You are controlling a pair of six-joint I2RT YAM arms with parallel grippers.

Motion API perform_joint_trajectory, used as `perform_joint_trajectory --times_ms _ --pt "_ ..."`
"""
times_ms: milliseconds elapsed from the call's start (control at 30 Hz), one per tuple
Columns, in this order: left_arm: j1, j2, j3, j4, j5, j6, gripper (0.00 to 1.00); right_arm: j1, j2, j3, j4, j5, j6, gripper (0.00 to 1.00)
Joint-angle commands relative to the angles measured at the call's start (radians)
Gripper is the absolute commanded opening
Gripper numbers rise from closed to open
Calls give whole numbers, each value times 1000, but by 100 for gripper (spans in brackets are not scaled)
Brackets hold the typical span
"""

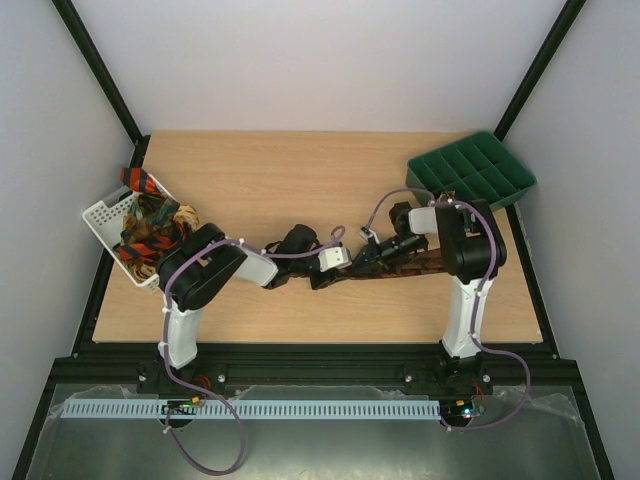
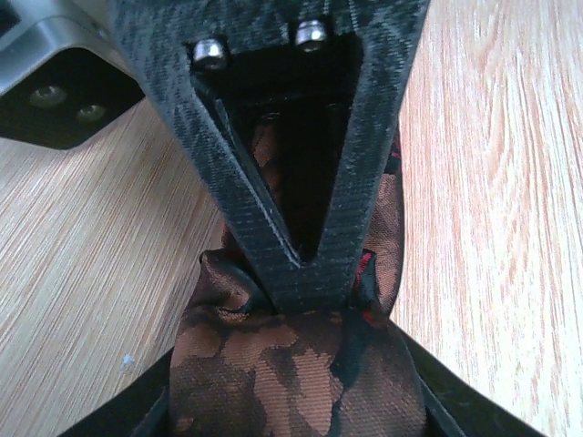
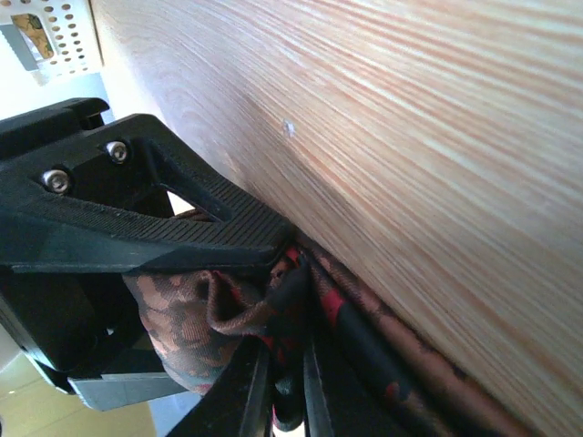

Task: Roll the ties
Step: Roll the tie at the center of the board.

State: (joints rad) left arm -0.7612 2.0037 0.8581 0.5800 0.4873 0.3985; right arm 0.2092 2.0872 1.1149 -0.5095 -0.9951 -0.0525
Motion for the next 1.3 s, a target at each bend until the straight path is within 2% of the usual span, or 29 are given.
perform_joint_trajectory --times_ms 0,100,200,333,500,700,767,800,900,933,1033,1100,1167,1267 --pt "-6 -7 -29 -27 -2 24 38 7 17 -35 -24 259 -12 14" --pt "-7 -28 -78 -40 -27 56 32 6 -46 -30 -83 263 -56 30" --pt "-12 -42 -119 -43 -50 91 31 7 -126 -36 -129 247 -93 45" --pt "-16 -49 -141 -41 -58 108 31 8 -189 -34 -133 204 -58 50" --pt "-24 -43 -137 -44 -55 113 32 47 -144 -17 -83 174 0 50" --pt "-25 -35 -122 -64 -55 128 32 100 -111 11 -20 173 55 47" --pt "-26 -34 -118 -69 -55 134 32 105 -100 15 -1 184 70 42" --pt "-26 -34 -117 -71 -55 136 33 106 -94 15 4 189 76 35" --pt "-25 -34 -113 -79 -56 143 33 104 -80 17 -13 206 62 4" --pt "-26 -34 -112 -82 -56 144 34 104 -81 13 -19 217 54 2" --pt "-19 -40 -110 -88 -51 145 40 95 -82 -2 -47 250 18 1" --pt "-11 -52 -110 -86 -43 136 49 82 -78 -17 -53 280 -7 1" --pt "-2 -72 -108 -81 -30 119 62 71 -77 -38 -34 323 -17 1" --pt "7 -113 -118 -58 8 85 70 60 -66 -59 6 391 -18 1"
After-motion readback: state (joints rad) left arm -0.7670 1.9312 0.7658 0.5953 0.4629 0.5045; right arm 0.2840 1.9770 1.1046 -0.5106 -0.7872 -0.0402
